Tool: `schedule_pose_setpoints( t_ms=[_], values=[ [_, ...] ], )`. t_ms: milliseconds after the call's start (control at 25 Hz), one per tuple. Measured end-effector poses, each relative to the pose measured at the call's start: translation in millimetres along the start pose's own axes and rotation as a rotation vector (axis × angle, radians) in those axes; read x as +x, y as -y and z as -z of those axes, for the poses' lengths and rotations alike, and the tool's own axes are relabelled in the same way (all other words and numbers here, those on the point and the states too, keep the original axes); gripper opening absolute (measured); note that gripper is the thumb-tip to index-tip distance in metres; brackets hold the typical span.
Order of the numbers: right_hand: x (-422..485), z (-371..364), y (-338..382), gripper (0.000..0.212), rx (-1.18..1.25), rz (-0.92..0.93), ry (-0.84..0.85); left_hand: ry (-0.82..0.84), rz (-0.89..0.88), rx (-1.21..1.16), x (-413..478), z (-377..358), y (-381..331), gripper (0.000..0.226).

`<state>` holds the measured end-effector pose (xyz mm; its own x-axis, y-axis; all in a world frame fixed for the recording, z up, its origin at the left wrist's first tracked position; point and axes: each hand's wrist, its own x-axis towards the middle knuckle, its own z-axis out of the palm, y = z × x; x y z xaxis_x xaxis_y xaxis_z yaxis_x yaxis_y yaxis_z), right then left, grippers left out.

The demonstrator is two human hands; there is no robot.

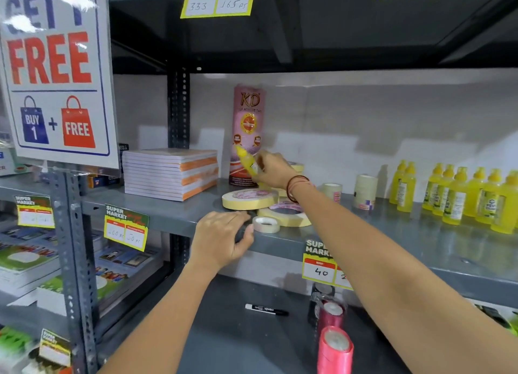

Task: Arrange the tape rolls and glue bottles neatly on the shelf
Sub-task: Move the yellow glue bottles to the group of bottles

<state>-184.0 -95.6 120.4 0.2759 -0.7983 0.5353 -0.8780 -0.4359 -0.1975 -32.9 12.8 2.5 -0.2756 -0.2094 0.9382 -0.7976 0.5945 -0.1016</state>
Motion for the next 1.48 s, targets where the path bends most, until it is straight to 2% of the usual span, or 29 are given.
schedule_pose_setpoints(
  t_ms=[120,160,280,360,520,680,720,1000,1160,1240,1320,1400,1480],
  values=[
    [-27,23,-36,0.047,0.145,-0.239,-0.123,-0.005,-0.007,0.006,-1,1,-2,0.041],
    [-35,32,-48,0.047,0.17,-0.295,-0.155,-0.005,-0.005,0.012,0,0,-1,0.041],
    [-65,60,-88,0.024,0.149,-0.45,-0.23,-0.016,-0.001,0.026,-2,0,-2,0.043],
    [-88,78,-110,0.034,0.136,-0.568,-0.276,-0.031,-0.007,0.029,-2,0,-2,0.044],
    [-135,108,-138,0.047,0.026,-0.697,-0.373,-0.043,-0.018,0.017,-3,-2,-1,0.045],
    [-163,123,-154,0.029,-0.098,-0.789,-0.341,-0.054,-0.024,0.022,-3,-3,0,0.046],
    [-169,124,-158,0.033,-0.123,-0.816,-0.321,-0.053,-0.027,0.022,-3,-3,1,0.046],
    [-187,120,-170,0.044,-0.184,-0.885,-0.222,-0.056,-0.014,-0.02,-2,-1,-1,0.052],
    [-187,121,-167,0.046,-0.186,-0.899,-0.219,-0.078,-0.031,-0.042,-1,1,-3,0.081],
    [-188,122,-163,0.046,-0.216,-0.904,-0.189,-0.07,-0.037,-0.04,-1,3,-4,0.081],
    [-189,121,-156,0.042,-0.297,-0.909,-0.158,-0.052,-0.038,-0.022,-1,5,-4,0.069],
    [-187,121,-144,0.03,-0.39,-0.892,-0.231,-0.03,-0.024,-0.014,0,5,-5,0.054],
    [-178,120,-125,0.021,-0.499,-0.825,-0.375,-0.027,-0.023,-0.017,0,5,-5,0.059]
  ],
)
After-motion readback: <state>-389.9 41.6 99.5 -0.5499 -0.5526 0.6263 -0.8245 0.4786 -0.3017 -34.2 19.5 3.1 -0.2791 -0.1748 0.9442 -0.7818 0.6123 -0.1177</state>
